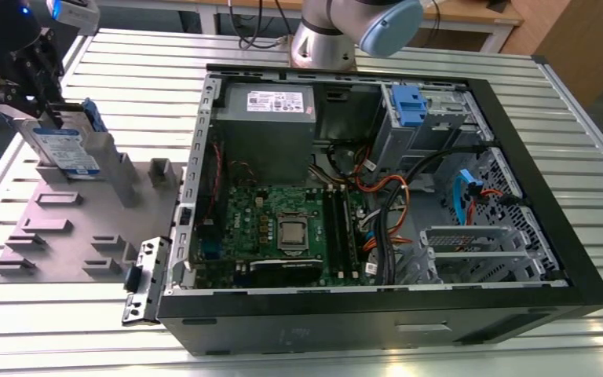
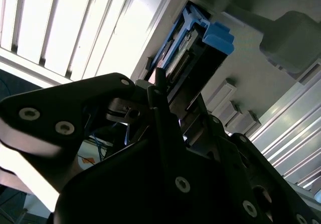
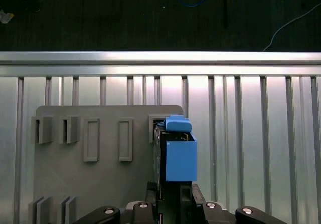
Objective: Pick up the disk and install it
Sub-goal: 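Pick up the disk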
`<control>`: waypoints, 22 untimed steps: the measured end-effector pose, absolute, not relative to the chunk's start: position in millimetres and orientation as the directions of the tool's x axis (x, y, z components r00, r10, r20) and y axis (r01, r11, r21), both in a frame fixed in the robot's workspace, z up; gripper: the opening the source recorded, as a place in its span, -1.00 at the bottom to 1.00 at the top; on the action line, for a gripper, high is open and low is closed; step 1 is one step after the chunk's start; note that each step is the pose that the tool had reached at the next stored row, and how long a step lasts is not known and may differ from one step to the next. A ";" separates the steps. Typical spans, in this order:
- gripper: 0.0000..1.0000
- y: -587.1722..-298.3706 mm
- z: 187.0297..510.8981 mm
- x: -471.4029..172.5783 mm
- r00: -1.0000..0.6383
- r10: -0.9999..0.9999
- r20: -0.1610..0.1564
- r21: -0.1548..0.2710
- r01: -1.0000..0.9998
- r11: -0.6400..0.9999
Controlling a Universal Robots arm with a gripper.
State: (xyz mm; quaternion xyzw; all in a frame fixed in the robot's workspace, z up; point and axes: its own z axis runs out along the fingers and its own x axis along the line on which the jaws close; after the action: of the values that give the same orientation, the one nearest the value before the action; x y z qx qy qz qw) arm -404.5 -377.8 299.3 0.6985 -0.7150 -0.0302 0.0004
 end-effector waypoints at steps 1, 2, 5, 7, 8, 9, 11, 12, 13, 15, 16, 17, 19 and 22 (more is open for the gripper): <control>-0.30 -377.8 299.3 -404.5 -0.024 -0.999 -0.042 0.044 -0.999 0.022; -0.30 -377.8 299.3 -404.5 -0.024 -0.999 -0.042 0.044 -0.999 0.022; -0.30 -377.8 299.3 -404.5 -0.024 -0.999 -0.042 0.044 -0.999 0.022; -0.30 -377.8 299.3 -404.5 -0.024 -0.999 -0.042 0.044 -0.999 0.022; -0.30 -377.8 299.4 -404.5 -0.024 -0.999 -0.042 0.044 -0.999 0.022; -0.30 -377.8 299.9 -404.5 -0.024 -0.999 -0.042 0.044 -0.999 0.022; -0.30 -377.8 302.4 -404.5 -0.024 -0.999 -0.042 0.043 -0.999 0.022; -0.30 -377.8 304.1 -404.5 -0.024 -0.999 -0.042 0.044 -0.999 0.022; -0.30 -377.8 305.6 -404.5 -0.024 -0.999 -0.042 0.044 -0.999 0.022; -0.30 -377.8 306.6 -404.5 -0.024 -0.999 -0.042 0.044 -0.999 0.022; -0.30 -377.8 306.7 -404.5 -0.024 -0.999 -0.041 0.044 -0.999 0.022; -0.30 -377.8 306.6 -404.5 -0.024 -0.999 -0.041 0.044 -0.999 0.022; -0.30 -377.8 306.7 -404.5 -0.024 -0.999 -0.041 0.044 -0.999 0.022; -0.30 -377.8 306.7 -404.5 -0.024 -0.999 -0.041 0.044 -0.999 0.022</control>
State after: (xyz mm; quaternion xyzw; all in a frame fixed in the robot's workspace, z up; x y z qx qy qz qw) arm -404.5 -377.8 306.7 0.6986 -0.7148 -0.0299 0.0007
